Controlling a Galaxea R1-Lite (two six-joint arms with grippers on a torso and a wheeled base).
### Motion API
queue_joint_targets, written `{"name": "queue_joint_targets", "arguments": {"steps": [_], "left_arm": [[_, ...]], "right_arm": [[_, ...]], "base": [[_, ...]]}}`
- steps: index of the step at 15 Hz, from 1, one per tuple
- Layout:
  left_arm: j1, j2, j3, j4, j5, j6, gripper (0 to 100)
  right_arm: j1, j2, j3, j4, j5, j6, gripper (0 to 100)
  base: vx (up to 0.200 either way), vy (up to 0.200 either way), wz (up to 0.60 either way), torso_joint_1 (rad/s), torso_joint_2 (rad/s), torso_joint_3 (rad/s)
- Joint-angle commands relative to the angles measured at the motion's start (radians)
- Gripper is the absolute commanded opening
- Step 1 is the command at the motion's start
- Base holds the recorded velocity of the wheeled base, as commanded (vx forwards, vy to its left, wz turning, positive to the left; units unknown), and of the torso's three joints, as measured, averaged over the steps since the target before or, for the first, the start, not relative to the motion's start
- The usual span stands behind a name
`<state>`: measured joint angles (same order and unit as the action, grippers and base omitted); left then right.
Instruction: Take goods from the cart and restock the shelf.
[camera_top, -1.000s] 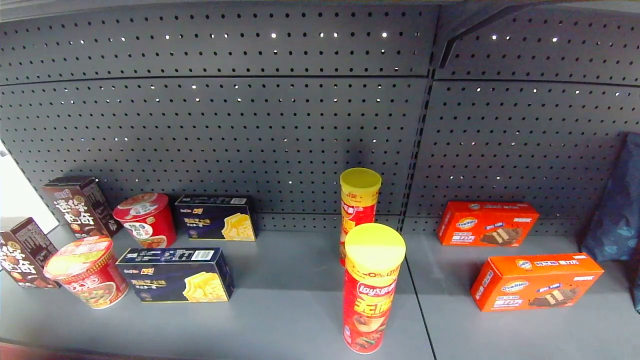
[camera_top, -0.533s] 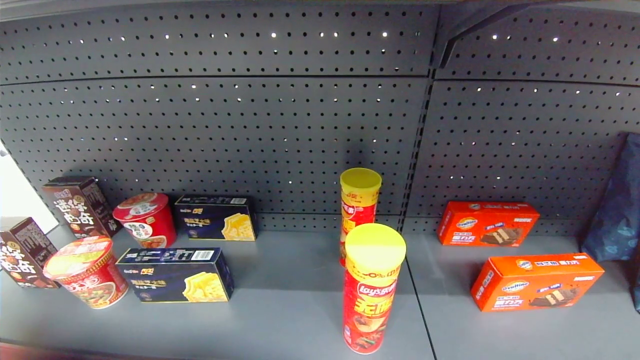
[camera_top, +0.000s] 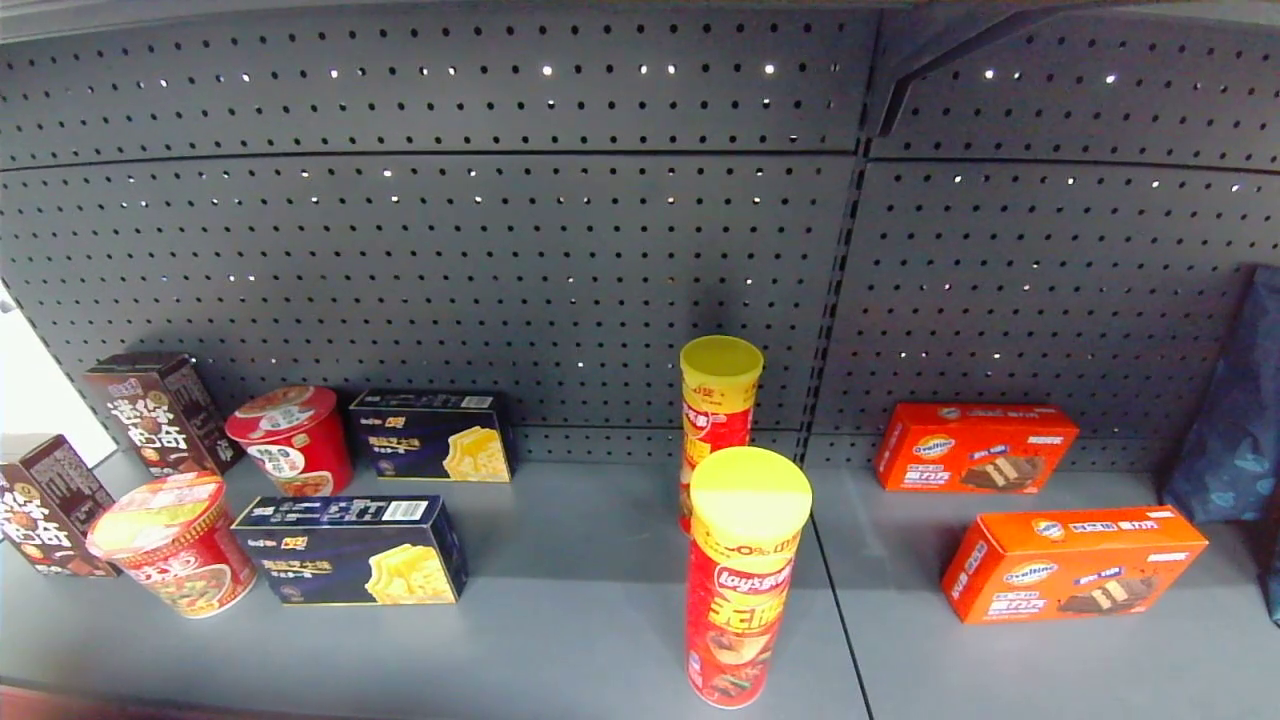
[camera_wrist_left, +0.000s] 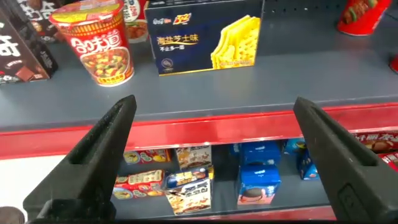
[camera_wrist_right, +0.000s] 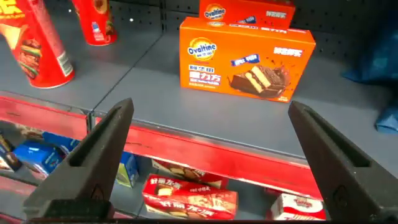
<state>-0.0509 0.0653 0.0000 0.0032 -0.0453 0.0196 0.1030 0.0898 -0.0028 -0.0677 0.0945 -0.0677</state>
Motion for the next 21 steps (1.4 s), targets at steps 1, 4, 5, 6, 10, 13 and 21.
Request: {"name": "queue_joint_targets", "arguments": {"steps": [1, 4, 5, 6, 10, 13, 21], "left_arm": [[0.0, 0.007, 0.0, 0.0, 0.005, -0.003, 100], [0.002, 0.005, 0.0, 0.0, 0.004, 0.002, 100], [0.002, 0.005, 0.0, 0.0, 0.007, -0.003, 100], [0.002, 0.005, 0.0, 0.0, 0.009, -0.003, 100], [0.0, 0.005, 0.0, 0.0, 0.001, 0.008, 100], [0.0, 0.005, 0.0, 0.001, -0.011, 0.007, 100], [0.002, 0.007, 0.0, 0.0, -0.011, 0.01, 100]], "right_arm": [[0.0, 0.005, -0.002, 0.0, -0.056, 0.005, 100], [0.0, 0.005, 0.0, -0.003, -0.09, 0.002, 100], [0.0, 0.005, 0.0, -0.001, -0.094, -0.001, 100], [-0.002, 0.005, 0.0, 0.002, -0.179, -0.011, 100], [-0.003, 0.005, 0.0, 0.002, -0.121, -0.006, 100], [-0.006, 0.007, -0.022, 0.063, 0.149, 0.034, 100], [-0.103, -0.09, -0.019, 0.054, 0.053, 0.06, 100]], "base": [[0.0, 0.0, 0.0, 0.0, 0.0, 0.0], [0.0, 0.0, 0.0, 0.0, 0.0, 0.0], [0.0, 0.0, 0.0, 0.0, 0.0, 0.0], [0.0, 0.0, 0.0, 0.0, 0.0, 0.0], [0.0, 0.0, 0.0, 0.0, 0.0, 0.0], [0.0, 0.0, 0.0, 0.0, 0.0, 0.0], [0.0, 0.0, 0.0, 0.0, 0.0, 0.0]]}}
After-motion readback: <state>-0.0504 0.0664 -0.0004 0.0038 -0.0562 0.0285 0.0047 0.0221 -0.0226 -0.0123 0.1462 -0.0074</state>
